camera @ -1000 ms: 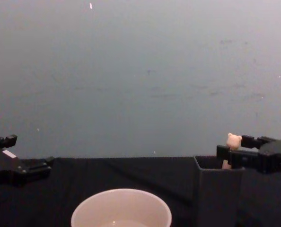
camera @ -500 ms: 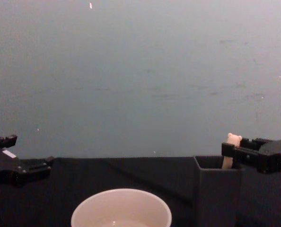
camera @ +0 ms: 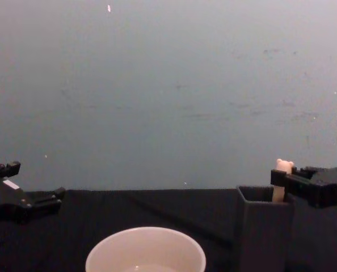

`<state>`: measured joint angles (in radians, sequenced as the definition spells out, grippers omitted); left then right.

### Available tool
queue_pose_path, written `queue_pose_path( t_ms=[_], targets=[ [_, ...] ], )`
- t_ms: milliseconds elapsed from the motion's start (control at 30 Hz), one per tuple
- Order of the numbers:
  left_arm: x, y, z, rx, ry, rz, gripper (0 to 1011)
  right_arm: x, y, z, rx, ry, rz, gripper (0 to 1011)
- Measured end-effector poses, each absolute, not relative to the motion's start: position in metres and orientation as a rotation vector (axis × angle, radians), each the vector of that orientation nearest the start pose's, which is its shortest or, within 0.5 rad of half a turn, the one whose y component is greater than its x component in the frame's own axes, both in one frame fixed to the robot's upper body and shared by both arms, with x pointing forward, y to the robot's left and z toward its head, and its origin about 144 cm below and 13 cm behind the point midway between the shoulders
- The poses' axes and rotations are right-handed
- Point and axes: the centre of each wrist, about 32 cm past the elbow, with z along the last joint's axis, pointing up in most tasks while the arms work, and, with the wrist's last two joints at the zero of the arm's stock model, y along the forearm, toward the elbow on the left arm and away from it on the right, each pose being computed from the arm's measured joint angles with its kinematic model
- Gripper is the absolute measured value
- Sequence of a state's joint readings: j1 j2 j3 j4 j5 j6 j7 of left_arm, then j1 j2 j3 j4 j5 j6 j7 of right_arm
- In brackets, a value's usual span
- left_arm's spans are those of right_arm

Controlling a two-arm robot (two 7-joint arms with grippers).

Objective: Pick up the stirring spoon with one hand, stir inside the cup, then place it back in its original position.

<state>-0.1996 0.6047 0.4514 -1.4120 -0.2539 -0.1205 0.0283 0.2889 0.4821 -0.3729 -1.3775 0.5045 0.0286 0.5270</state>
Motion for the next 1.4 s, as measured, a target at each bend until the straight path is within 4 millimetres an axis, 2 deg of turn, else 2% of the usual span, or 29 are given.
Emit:
queue_pose_path(
  t_ms=[633,900,1400],
  targets=[
    [0.489,0.310,1.140,0.304,-0.285,1.248,1001,0.525,-0.293,1.172,-0.069,0.062,-0.815,225],
    [0.489,0.310,1.140,0.304,-0.285,1.248,1001,0.526,-0.296,1.185,-0.033,0.104,-0.796,224],
    [0.489,0.310,1.140,0.304,-0.285,1.248,1001,0.525,-0.297,1.224,0.103,0.096,-0.775,225]
  ],
)
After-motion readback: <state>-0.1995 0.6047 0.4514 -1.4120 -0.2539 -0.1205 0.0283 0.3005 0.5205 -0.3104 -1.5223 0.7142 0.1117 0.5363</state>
